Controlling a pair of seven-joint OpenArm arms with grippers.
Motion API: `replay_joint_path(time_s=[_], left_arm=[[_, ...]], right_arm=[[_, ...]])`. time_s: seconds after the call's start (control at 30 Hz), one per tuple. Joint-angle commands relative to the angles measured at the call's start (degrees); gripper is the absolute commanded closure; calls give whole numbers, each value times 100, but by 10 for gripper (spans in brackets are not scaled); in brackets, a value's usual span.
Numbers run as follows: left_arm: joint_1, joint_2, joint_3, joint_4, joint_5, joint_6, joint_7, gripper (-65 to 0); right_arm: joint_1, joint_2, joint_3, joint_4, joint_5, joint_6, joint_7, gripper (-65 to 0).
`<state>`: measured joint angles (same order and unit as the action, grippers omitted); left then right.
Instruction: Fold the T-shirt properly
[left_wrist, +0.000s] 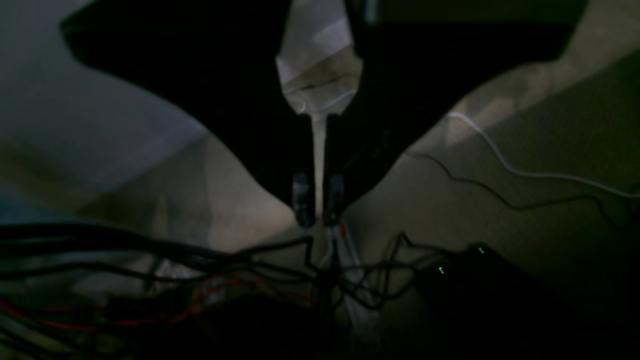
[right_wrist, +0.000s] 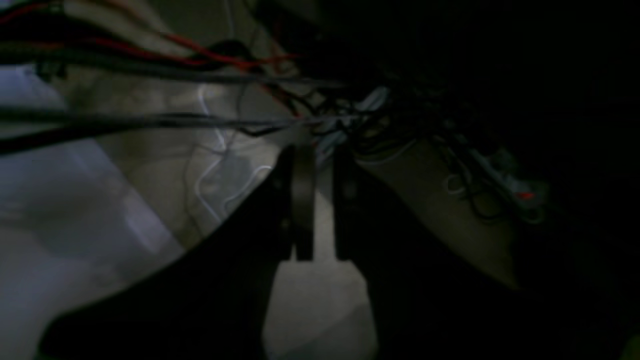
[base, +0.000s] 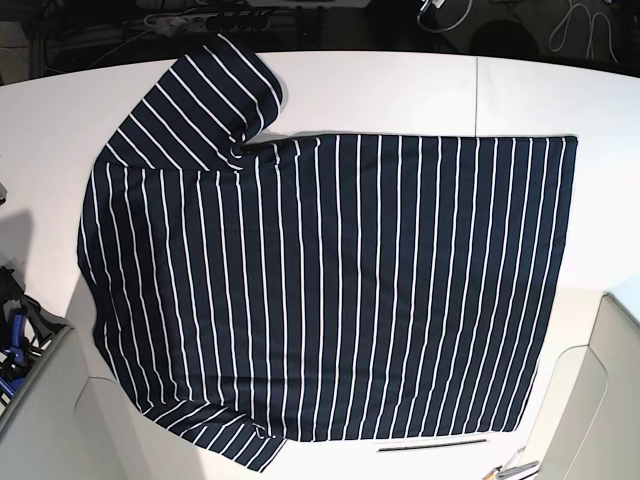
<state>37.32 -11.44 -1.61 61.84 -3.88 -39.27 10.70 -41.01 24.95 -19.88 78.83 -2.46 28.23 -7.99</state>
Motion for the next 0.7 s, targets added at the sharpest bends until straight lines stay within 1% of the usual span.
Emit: replay_joint_path(time_s=[0.0, 0.13, 0.23, 0.3, 0.33, 0.43, 0.47, 0.53, 0.57, 0.67], left_arm=[[229, -55, -79, 247, -22, -73, -15, -43], [774, -184, -269, 1029, -234, -73, -15, -44], [1060, -308, -468, 1460, -446, -73, -13, -45], [1185, -369, -686, 1648, -546, -73, -15, -51], [1233, -387, -822, 1720, -597, -73, -13, -60], [1346, -398, -1296, 1912, -717, -73, 31, -119], [1384, -400, -1462, 1982, -809, -73, 31, -130], [1451, -400, -1770, 2131, -957, -73, 33, -136], [1486, -400, -1919, 2208, -1047, -73, 81, -136], [1561, -402, -2332, 2490, -1434, -73, 387, -136]], right_arm=[[-173, 144, 50, 256, 120, 52, 85, -59], [-573, 468, 284, 1016, 428, 79, 63, -58], [-846, 616, 595, 1539, 636, 437, 63, -58], [-1027, 682, 815, 1851, 835, 518, 59, -57], [-1113, 693, 933, 2004, 911, 518, 39, -57], [-1305, 697, 1261, 2413, 1115, 520, 17, -57], [-1357, 697, 1355, 2540, 1198, 522, 2, -57], [-1403, 697, 1513, 2763, 1311, 525, -37, -57], [-1403, 695, 1582, 2868, 1394, 522, -144, -57], [-1377, 693, 1805, 3167, 1770, 520, -452, -58]])
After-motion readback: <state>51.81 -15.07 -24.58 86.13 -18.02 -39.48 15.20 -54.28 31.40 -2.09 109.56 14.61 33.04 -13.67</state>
